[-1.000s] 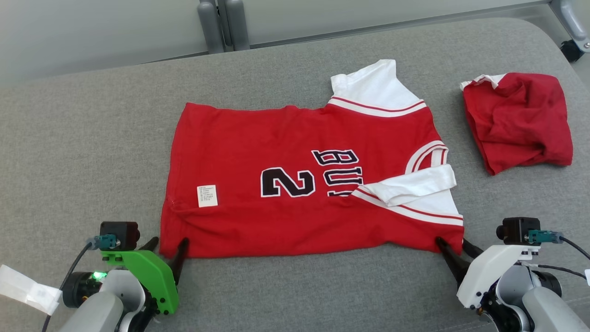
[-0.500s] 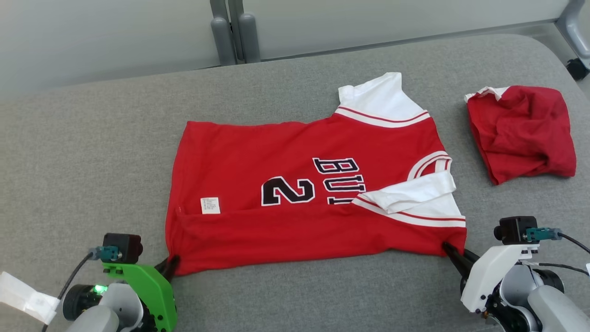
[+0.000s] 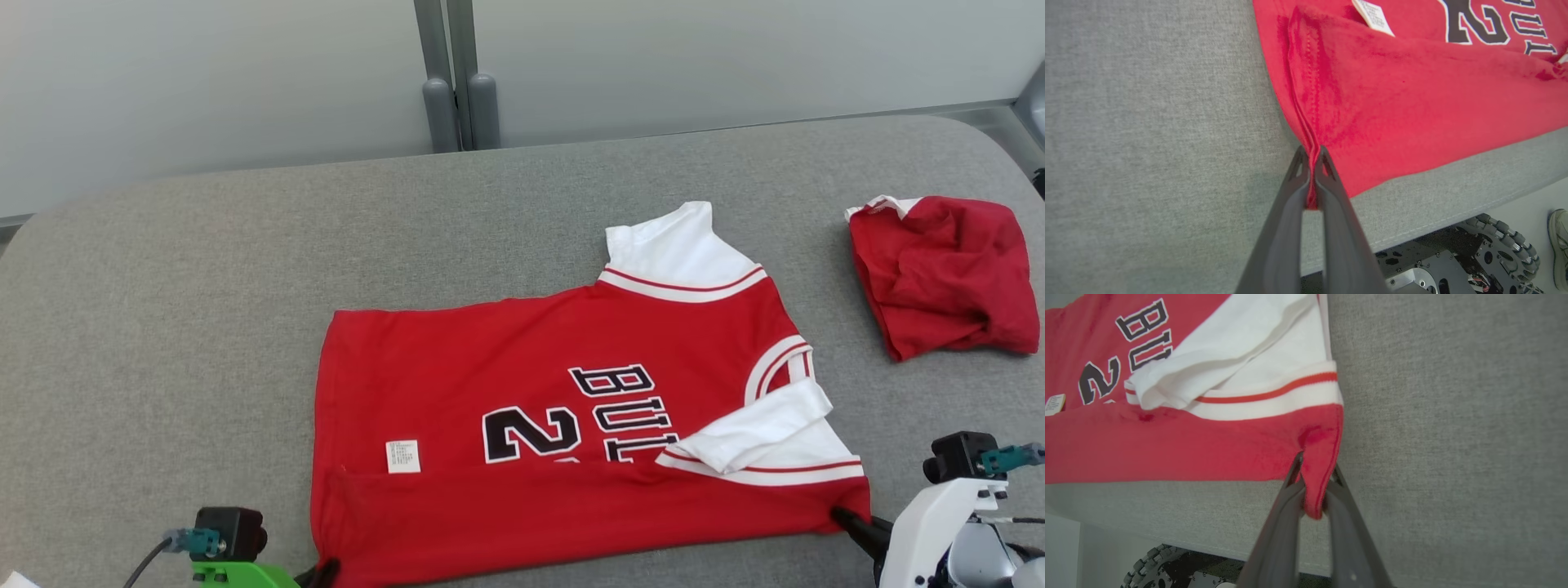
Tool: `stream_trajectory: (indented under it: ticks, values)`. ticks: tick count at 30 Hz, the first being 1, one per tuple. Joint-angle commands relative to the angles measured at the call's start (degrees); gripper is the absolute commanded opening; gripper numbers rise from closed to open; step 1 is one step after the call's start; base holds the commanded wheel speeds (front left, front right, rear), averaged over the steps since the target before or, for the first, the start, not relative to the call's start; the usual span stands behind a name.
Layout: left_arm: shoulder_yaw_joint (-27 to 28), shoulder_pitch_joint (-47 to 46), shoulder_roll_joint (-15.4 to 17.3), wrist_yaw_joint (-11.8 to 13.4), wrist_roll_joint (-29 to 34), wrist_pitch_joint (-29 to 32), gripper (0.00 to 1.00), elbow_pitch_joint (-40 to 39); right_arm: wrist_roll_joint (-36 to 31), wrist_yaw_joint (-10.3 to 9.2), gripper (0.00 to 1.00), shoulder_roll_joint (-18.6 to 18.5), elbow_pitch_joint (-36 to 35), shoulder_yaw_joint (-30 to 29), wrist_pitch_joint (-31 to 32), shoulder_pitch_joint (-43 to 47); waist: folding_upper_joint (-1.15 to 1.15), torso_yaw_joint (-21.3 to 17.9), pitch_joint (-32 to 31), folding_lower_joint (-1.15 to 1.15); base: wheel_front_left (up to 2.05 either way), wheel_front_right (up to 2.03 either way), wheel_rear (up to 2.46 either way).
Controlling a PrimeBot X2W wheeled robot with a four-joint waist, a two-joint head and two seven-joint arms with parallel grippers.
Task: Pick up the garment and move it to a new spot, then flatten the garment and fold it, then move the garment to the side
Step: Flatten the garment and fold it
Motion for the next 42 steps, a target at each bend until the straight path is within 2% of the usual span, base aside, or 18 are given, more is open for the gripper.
stream_trajectory:
  ticks: [1,3,4,6,7,8,9,16,19,22,24,29,36,42]
  values:
    - [0.3,1.7,0.9,0.8,-0.7,0.3,0.0,-0.9,-0.1,-0.11,0.0,0.2,-0.4,-1.1,1.1,1.7,0.0,0.1,-0.1,0.0,0.0,0.0,0.0]
    - [0.8,3.1,0.7,1.6,-1.9,0.2,0.0,-2.3,-0.1,-0.11,0.0,1.2,-1.2,-2.6,2.0,2.5,0.0,0.1,0.0,0.0,0.0,0.0,0.0]
    - [0.6,3.8,0.8,1.8,-2.0,0.6,0.0,-2.6,-0.2,-0.11,0.1,1.5,-1.5,-3.0,2.7,3.0,0.0,0.0,0.1,0.0,0.0,0.0,0.0]
    - [0.4,4.6,0.9,2.0,-2.3,1.0,0.0,-3.1,-1.3,-0.11,0.68,2.0,-2.1,-3.9,3.7,3.7,0.0,0.0,0.3,0.0,0.0,0.0,0.0]
    - [0.4,4.6,0.9,2.0,-2.3,1.1,0.22,-3.3,-1.6,-0.11,1.0,2.4,-2.4,-4.3,4.0,3.9,0.0,0.0,0.3,0.0,0.0,0.0,0.0]
    - [0.4,4.6,0.9,2.3,-2.1,1.0,0.96,-3.3,-1.9,-0.08,1.0,2.8,-2.8,-4.6,4.2,4.1,0.0,-0.1,0.4,0.0,0.0,0.0,0.0]
    - [0.6,4.4,1.0,2.7,-1.6,0.5,1.0,-3.5,-2.7,-0.08,1.0,3.3,-3.6,-5.4,3.8,4.1,0.0,-0.1,0.5,0.0,0.0,0.0,0.0]
    - [2.2,0.7,2.5,3.2,0.7,-1.8,1.0,-5.5,-5.0,-0.08,1.0,4.0,-9.6,-7.8,1.0,2.5,0.0,-0.4,1.7,0.0,0.0,0.0,0.0]
    - [4.2,-2.5,3.0,3.8,2.0,-3.7,1.0,-7.6,-4.9,-0.07,1.0,3.8,-13.3,-9.0,-2.8,-0.4,0.0,-0.6,3.2,0.0,0.0,0.0,0.0]
    - [5.0,-7.6,4.4,3.1,3.8,-3.1,1.0,-8.9,-7.3,-0.05,1.0,3.5,-14.4,-9.9,-6.4,-5.1,0.0,-0.6,6.0,0.0,0.0,0.0,0.0]
    - [4.8,-11.1,5.0,2.5,4.5,-1.3,1.0,-9.6,-8.4,-0.05,1.0,4.2,-13.1,-10.9,-7.4,-9.1,0.0,-0.7,8.0,0.0,0.0,0.0,0.0]
    - [3.5,-22.1,5.5,-1.3,4.0,6.5,1.0,-6.8,-11.6,-0.06,1.0,5.3,-7.7,-9.8,-6.8,-21.8,0.0,-0.3,13.5,0.0,0.0,0.0,0.0]
    - [1.5,-35.7,1.9,-7.1,1.3,15.7,1.0,1.7,-12.2,-0.06,1.0,4.0,3.5,-3.3,-3.4,-38.3,0.0,1.2,20.0,0.0,0.0,0.0,0.0]
    - [-0.5,-43.3,0.0,-10.0,0.3,21.7,1.0,7.0,-9.2,-0.06,1.0,3.8,13.1,3.4,0.1,-49.2,0.0,2.5,23.2,0.0,0.0,0.0,0.0]
